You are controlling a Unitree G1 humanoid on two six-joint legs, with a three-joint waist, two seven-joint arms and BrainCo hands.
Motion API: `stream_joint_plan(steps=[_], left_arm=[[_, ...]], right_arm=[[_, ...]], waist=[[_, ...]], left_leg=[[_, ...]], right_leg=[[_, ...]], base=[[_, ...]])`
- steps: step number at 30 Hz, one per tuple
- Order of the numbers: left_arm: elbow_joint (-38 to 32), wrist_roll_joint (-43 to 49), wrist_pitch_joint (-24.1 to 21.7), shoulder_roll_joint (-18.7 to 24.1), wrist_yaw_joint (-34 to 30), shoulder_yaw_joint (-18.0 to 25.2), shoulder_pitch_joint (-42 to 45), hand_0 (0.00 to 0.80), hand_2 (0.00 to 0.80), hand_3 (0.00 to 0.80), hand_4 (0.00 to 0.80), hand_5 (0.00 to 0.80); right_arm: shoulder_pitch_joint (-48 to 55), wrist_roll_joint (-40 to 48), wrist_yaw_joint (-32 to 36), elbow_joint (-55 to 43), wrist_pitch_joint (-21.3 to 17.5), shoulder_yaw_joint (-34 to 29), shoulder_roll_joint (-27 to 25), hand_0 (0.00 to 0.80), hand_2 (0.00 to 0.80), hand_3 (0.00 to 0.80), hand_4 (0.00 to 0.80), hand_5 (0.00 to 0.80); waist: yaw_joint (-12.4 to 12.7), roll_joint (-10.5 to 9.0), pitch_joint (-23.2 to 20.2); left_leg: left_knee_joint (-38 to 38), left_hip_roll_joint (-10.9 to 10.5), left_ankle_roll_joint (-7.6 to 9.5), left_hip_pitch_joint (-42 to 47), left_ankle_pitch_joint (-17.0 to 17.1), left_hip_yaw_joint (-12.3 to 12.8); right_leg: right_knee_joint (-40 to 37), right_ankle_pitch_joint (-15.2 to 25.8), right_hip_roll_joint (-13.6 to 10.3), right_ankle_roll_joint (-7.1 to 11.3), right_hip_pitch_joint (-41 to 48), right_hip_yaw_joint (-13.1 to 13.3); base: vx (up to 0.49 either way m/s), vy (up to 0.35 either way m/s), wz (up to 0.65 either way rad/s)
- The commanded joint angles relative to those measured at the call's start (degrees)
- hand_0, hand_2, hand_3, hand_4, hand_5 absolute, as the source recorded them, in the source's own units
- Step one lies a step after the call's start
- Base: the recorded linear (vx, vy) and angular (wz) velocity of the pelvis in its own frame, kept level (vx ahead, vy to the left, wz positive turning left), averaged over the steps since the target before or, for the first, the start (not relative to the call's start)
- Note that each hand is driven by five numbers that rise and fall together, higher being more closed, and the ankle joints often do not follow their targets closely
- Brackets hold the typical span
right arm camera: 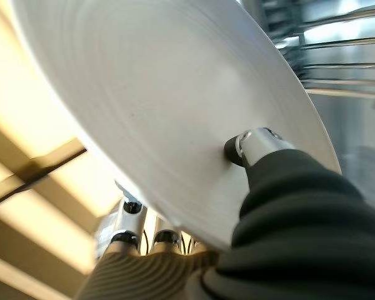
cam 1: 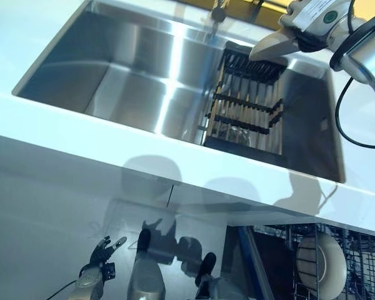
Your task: Take plates into dishwasher
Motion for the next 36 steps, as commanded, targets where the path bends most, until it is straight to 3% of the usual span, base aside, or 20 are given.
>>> stream_joint_plan(steps=[1, 7, 12, 17, 25, 30, 36], left_arm=[[2.7, 3.3, -2.1, -0.3, 0.1, -0.2, 2.5, 0.0, 0.0, 0.0, 0.0, 0.0], [4.5, 4.9, -2.8, -1.1, -0.9, -0.3, 3.3, 0.0, 0.0, 0.0, 0.0, 0.0], [6.3, 5.8, -3.1, -1.3, -2.0, -0.2, 2.7, 0.0, 0.0, 0.0, 0.0, 0.0], [7.5, 6.7, -3.3, -1.3, -3.1, 0.7, 2.3, 0.0, 0.0, 0.0, 0.0, 0.0], [10.1, 8.7, -4.6, -1.4, -5.1, 1.6, 2.1, 0.0, 0.0, 0.0, 0.0, 0.0], [10.4, 10.0, -4.8, -1.4, -6.0, 1.9, 1.7, 0.0, 0.0, 0.0, 0.0, 0.0], [11.0, 11.4, -4.1, -0.6, -6.9, 2.4, 0.7, 0.0, 0.0, 0.0, 0.0, 0.0]], right_arm=[[-8.4, 7.6, -1.6, 3.4, 8.3, 1.3, -3.6, 0.8, 0.8, 0.8, 0.8, 0.8], [-6.8, 18.4, 0.8, 4.4, 14.2, -0.1, -6.6, 0.8, 0.8, 0.8, 0.8, 0.8], [-4.3, 26.9, 0.9, 7.8, 16.2, -2.1, -8.9, 0.8, 0.8, 0.8, 0.8, 0.8], [1.3, 32.4, 4.5, 10.4, 16.3, -6.8, -11.5, 0.8, 0.8, 0.8, 0.8, 0.8], [11.1, 35.2, 6.0, 15.8, 13.0, -13.4, -16.7, 0.8, 0.8, 0.8, 0.8, 0.8], [19.5, 35.9, 7.2, 18.1, 11.0, -19.7, -20.7, 0.8, 0.8, 0.8, 0.8, 0.8], [34.5, 37.3, 8.6, 17.8, 9.0, -32.3, -22.5, 0.8, 0.8, 0.8, 0.8, 0.8]], waist=[[-1.1, -1.2, -8.6], [-3.0, -1.0, -11.8], [-4.9, -0.83, -13.2], [-6.9, -0.74, -13.8], [-9.9, -0.97, -14.3], [-12.5, -0.64, -14.3], [-15.6, -0.5, -14.7]], left_leg=[[-0.2, -0.2, 2.78, 4.9, -6.7, 3.2], [-0.2, 0.3, 2.61, 7.3, -7.5, 5.3], [-0.2, 0.6, 2.53, 8.9, -7.9, 7.3], [-0.2, 1.0, 2.6, 10.2, -8.3, 9.0], [-0.2, 1.2, 2.84, 11.7, -8.8, 11.8], [-0.2, 1.6, 3.04, 12.6, -9.2, 13.8], [-0.2, 2.1, 3.17, 13.2, -9.5, 16.0]], right_leg=[[0.0, -0.8, -1.3, 4.38, 1.5, 0.9], [0.0, -1.0, -1.0, 4.55, 2.4, 2.5], [0.0, -0.9, -0.6, 4.41, 2.6, 4.0], [0.0, -0.9, -0.1, 4.11, 2.6, 5.9], [0.0, -0.4, 0.7, 3.97, 2.1, 8.5], [0.0, -0.1, 1.3, 3.96, 1.5, 10.3], [0.0, 0.6, 2.0, 4.13, 0.0, 12.8]], base=[[0.069, 0.001, -0.2], [0.05, -0.003, -0.17], [0.029, -0.009, -0.22], [0.022, -0.025, -0.24], [0.0, -0.031, -0.18], [-0.011, -0.03, -0.18], [-0.018, -0.047, -0.22]])
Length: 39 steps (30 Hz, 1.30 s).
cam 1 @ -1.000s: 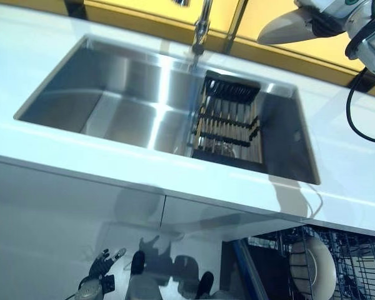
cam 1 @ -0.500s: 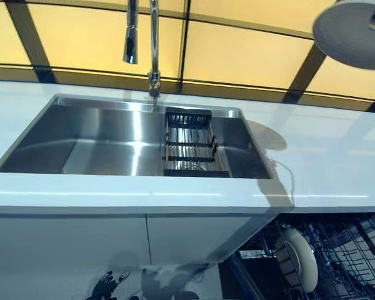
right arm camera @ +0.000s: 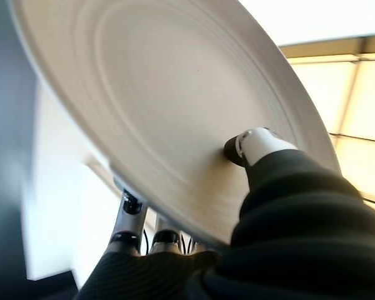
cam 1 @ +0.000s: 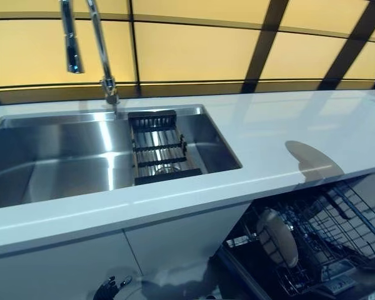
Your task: Take plates into dishwasher
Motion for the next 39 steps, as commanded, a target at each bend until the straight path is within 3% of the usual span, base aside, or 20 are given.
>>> stream_joint_plan(steps=[1, 6, 15, 16, 20, 31, 39], left_arm=[[1.2, 2.5, -1.6, 3.7, -0.7, 0.6, -4.1, 0.0, 0.0, 0.0, 0.0, 0.0], [2.2, 5.1, 1.3, 4.3, -2.1, 0.1, -5.4, 0.0, 0.0, 0.0, 0.0, 0.0], [1.5, 6.0, 3.7, 5.0, -3.9, -1.4, -7.3, 0.0, 0.0, 0.0, 0.0, 0.0], [1.5, 6.0, 3.8, 4.9, -3.9, -1.5, -7.3, 0.0, 0.0, 0.0, 0.0, 0.0], [1.4, 6.3, 3.6, 5.0, -4.3, -1.4, -7.6, 0.0, 0.0, 0.0, 0.0, 0.0], [0.1, 6.2, 3.3, 4.4, -4.7, -1.5, -7.5, 0.0, 0.0, 0.0, 0.0, 0.0], [-1.7, 5.1, 2.6, 3.5, -5.0, -2.2, -7.8, 0.0, 0.0, 0.0, 0.0, 0.0]], right_arm=[[0.2, 2.1, -0.8, 0.6, -1.0, -4.7, -2.6, 0.8, 0.8, 0.8, 0.8, 0.8], [14.9, 5.0, 0.4, -1.5, -1.9, -18.1, -1.1, 0.8, 0.8, 0.8, 0.8, 0.8], [26.0, 11.1, 4.4, -5.1, 0.3, -29.1, 4.1, 0.8, 0.8, 0.8, 0.8, 0.8], [26.6, 11.3, 4.7, -5.4, 0.6, -29.4, 4.6, 0.8, 0.8, 0.8, 0.8, 0.8], [29.4, 12.8, 5.8, -6.1, 1.8, -31.9, 7.0, 0.8, 0.8, 0.8, 0.8, 0.8], [31.2, 11.2, 4.9, -8.9, 5.7, -32.1, 13.7, 0.8, 0.8, 0.8, 0.8, 0.8], [29.2, 7.3, 2.0, -11.8, 6.2, -29.7, 17.4, 0.8, 0.8, 0.8, 0.8, 0.8]], waist=[[-0.5, -4.07, 0.4], [-3.0, -3.87, 0.7], [-6.5, -1.98, 1.0], [-6.8, -1.25, 1.0], [-7.6, -0.32, 1.5], [-7.9, 2.07, 3.3], [-7.4, 2.98, 4.7]], left_leg=[[0.2, -0.4, 3.82, 4.6, -5.6, 1.2], [0.2, -0.1, 3.91, 5.9, -6.6, 4.1], [0.6, -0.1, 4.22, 7.1, -8.1, 7.6], [0.5, -0.1, 4.26, 7.8, -9.6, 6.9], [0.7, -0.3, 4.35, 8.0, -10.1, 7.2], [0.8, -0.7, 3.98, 6.9, -10.0, 6.6], [0.9, -1.2, 3.91, 5.7, -8.5, 6.1]], right_leg=[[0.1, 0.3, -0.1, 4.02, 0.9, -0.1], [0.1, 1.0, 0.3, 4.51, -0.8, 1.6], [0.1, 1.6, 0.3, 4.73, -2.9, 3.9], [0.2, 0.6, 0.4, 5.27, -2.5, 4.0], [0.5, 0.5, 0.1, 5.07, -3.2, 4.3], [1.2, 0.5, -0.8, 4.56, -5.2, 4.2], [1.7, 1.3, -1.3, 3.85, -6.5, 3.7]], base=[[-0.022, -0.047, -0.19], [-0.025, -0.053, -0.22], [-0.004, -0.017, -0.29], [0.065, 0.053, -0.16], [0.006, 0.008, -0.06], [-0.011, 0.003, 0.0], [-0.033, -0.015, 0.01]])
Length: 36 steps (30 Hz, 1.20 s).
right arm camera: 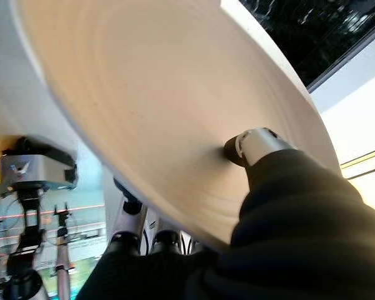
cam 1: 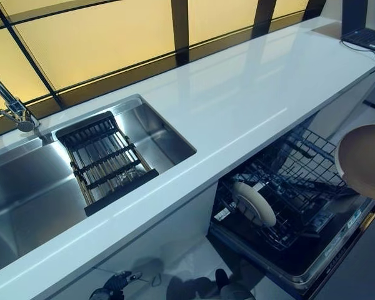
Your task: Take plates into dishwasher
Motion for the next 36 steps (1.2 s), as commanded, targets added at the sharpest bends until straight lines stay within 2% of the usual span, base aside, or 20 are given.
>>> stream_joint_plan(steps=[1, 10, 16, 22, 25, 27, 30, 34, 36], left_arm=[[-1.5, 0.4, -2.4, 3.5, -0.3, 0.3, -3.3, 0.0, 0.0, 0.0, 0.0, 0.0], [-2.3, -0.1, -2.6, 3.0, -0.6, -0.3, -3.3, 0.0, 0.0, 0.0, 0.0, 0.0], [-2.6, -0.8, -3.0, 2.6, -0.6, -0.7, -3.3, 0.0, 0.0, 0.0, 0.0, 0.0], [-3.3, -0.9, -3.0, 2.2, -0.6, -1.1, -3.5, 0.0, 0.0, 0.0, 0.0, 0.0], [-3.2, -1.1, -3.3, 1.8, -0.5, -1.5, -3.5, 0.0, 0.0, 0.0, 0.0, 0.0], [-3.0, -1.2, -3.5, 1.4, -0.6, -1.9, -3.5, 0.0, 0.0, 0.0, 0.0, 0.0], [-2.7, -1.5, -3.9, 0.8, -0.6, -2.5, -3.5, 0.0, 0.0, 0.0, 0.0, 0.0], [-3.0, -1.4, -4.3, 0.0, -0.8, -2.9, -3.2, 0.0, 0.0, 0.0, 0.0, 0.0], [-3.0, -1.1, -4.6, -0.2, -0.8, -2.8, -3.0, 0.0, 0.0, 0.0, 0.0, 0.0]], right_arm=[[-5.0, -4.0, -3.5, -2.3, 0.1, -0.4, 2.7, 0.8, 0.8, 0.8, 0.8, 0.8], [-8.1, -6.8, -5.2, -3.4, 2.8, 3.4, 5.4, 0.8, 0.8, 0.8, 0.8, 0.8], [-11.0, -10.8, -5.7, -2.8, 3.4, 6.7, 6.6, 0.8, 0.8, 0.8, 0.8, 0.8], [-11.4, -15.8, -8.4, -2.6, 6.0, 8.7, 9.3, 0.8, 0.8, 0.8, 0.8, 0.8], [-11.7, -19.2, -11.4, -2.6, 8.0, 9.5, 11.1, 0.8, 0.8, 0.8, 0.8, 0.8], [-11.8, -21.4, -16.0, -1.9, 11.1, 10.1, 12.8, 0.8, 0.8, 0.8, 0.8, 0.8], [-11.3, -24.9, -20.8, -1.2, 12.9, 10.1, 15.8, 0.8, 0.8, 0.8, 0.8, 0.8], [-8.8, -26.6, -22.7, -2.5, 16.9, 10.9, 20.6, 0.8, 0.8, 0.8, 0.8, 0.8], [-7.5, -27.0, -23.8, -2.5, 17.2, 11.4, 22.1, 0.8, 0.8, 0.8, 0.8, 0.8]], waist=[[1.9, -4.55, 1.0], [3.2, -3.47, 2.4], [4.0, -2.76, 3.2], [4.8, -2.17, 3.8], [5.1, -1.69, 4.1], [5.4, -1.29, 4.2], [5.7, -0.75, 4.2], [6.0, -0.21, 4.2], [6.1, -0.11, 4.2]], left_leg=[[0.8, -0.9, 4.38, 4.5, -6.5, -1.6], [0.7, -1.1, 4.07, 3.5, -6.0, -3.3], [0.5, -1.4, 4.02, 3.1, -5.7, -4.2], [0.3, -1.7, 4.05, 2.8, -5.6, -5.1], [0.2, -1.9, 4.07, 2.8, -5.5, -5.5], [0.2, -2.1, 4.16, 2.7, -5.5, -5.8], [0.2, -2.3, 4.3, 2.6, -5.5, -6.2], [0.2, -2.4, 4.64, 2.7, -5.8, -6.8], [0.2, -2.4, 4.74, 2.8, -5.8, -6.9]], right_leg=[[1.6, 0.0, -1.6, 3.95, -2.4, -1.9], [1.5, -0.1, -2.1, 3.73, -2.6, -3.2], [1.4, -0.1, -2.4, 3.71, -2.6, -3.5], [1.2, -0.1, -2.8, 3.82, -2.4, -4.1], [1.1, -0.1, -3.0, 3.85, -2.3, -4.3], [1.1, -0.1, -3.2, 3.89, -2.1, -4.4], [1.1, -0.3, -3.3, 3.98, -1.8, -4.5], [1.0, -0.5, -3.4, 4.0, -1.4, -4.4], [1.0, -0.5, -3.5, 4.02, -1.2, -4.5]], base=[[-0.032, 0.006, 0.03], [-0.019, 0.006, 0.08], [-0.008, 0.021, 0.11], [-0.003, 0.004, 0.03], [-0.006, 0.029, 0.07], [0.007, 0.036, 0.05], [0.012, 0.035, 0.04], [0.011, 0.015, 0.02], [0.008, 0.003, 0.02]])
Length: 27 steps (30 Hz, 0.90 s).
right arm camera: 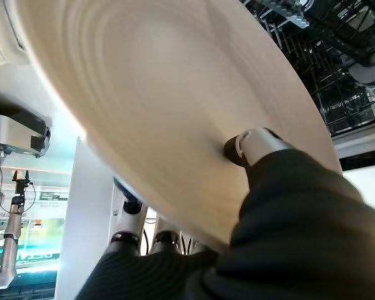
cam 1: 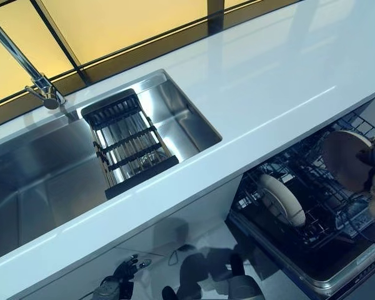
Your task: Take plates into dishwasher
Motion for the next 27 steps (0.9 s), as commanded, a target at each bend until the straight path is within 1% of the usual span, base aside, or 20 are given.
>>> stream_joint_plan(steps=[1, 11, 15, 23, 27], left_arm=[[-0.3, -0.8, -2.4, 1.7, -0.4, -0.6, -1.0, 0.0, 0.0, 0.0, 0.0, 0.0], [-0.2, -0.5, -2.8, 1.1, -0.6, -1.1, -0.9, 0.0, 0.0, 0.0, 0.0, 0.0], [-0.2, -0.4, -3.2, 0.7, -0.4, -1.6, -0.9, 0.0, 0.0, 0.0, 0.0, 0.0], [-0.9, -0.8, -2.6, 0.7, -0.3, -2.5, -1.1, 0.0, 0.0, 0.0, 0.0, 0.0], [-1.0, -0.5, -2.7, 0.7, -0.8, -2.8, -1.0, 0.0, 0.0, 0.0, 0.0, 0.0]], right_arm=[[-1.6, -4.3, -4.6, 0.2, 2.1, 2.6, 2.4, 0.8, 0.8, 0.8, 0.8, 0.8], [-1.1, -2.2, -6.0, 3.9, 4.6, 6.4, 7.4, 0.8, 0.8, 0.8, 0.8, 0.8], [-1.4, -2.7, -6.4, 6.7, 5.4, 9.1, 9.7, 0.8, 0.8, 0.8, 0.8, 0.8], [-0.9, -2.7, -6.9, 12.8, 6.2, 13.1, 12.4, 0.8, 0.8, 0.8, 0.8, 0.8], [-0.9, -1.0, -6.0, 16.4, 5.2, 14.8, 13.3, 0.8, 0.8, 0.8, 0.8, 0.8]], waist=[[2.0, -4.06, -1.3], [3.0, -3.84, -1.2], [3.7, -3.62, -1.4], [5.0, -3.09, -1.4], [5.7, -2.89, -1.5]], left_leg=[[0.0, -0.8, 3.57, 4.9, -6.3, -1.6], [0.0, -0.7, 3.6, 4.7, -6.2, -2.3], [0.0, -0.8, 3.53, 4.3, -5.8, -2.7], [0.0, -0.8, 3.48, 3.8, -5.5, -4.0], [0.0, -0.8, 3.44, 3.6, -5.4, -4.6]], right_leg=[[1.1, -0.2, -1.4, 3.24, -1.9, -0.5], [1.1, -0.3, -1.5, 3.1, -1.7, -0.7], [1.0, -0.1, -1.7, 2.96, -1.9, -0.9], [1.1, -0.1, -2.1, 3.0, -1.7, -1.6], [1.0, -0.2, -2.3, 2.92, -1.4, -1.9]], base=[[0.014, 0.003, 0.04], [0.004, 0.001, 0.02], [0.0, 0.0, 0.0], [0.006, 0.003, 0.06], [0.012, 0.0, 0.06]])
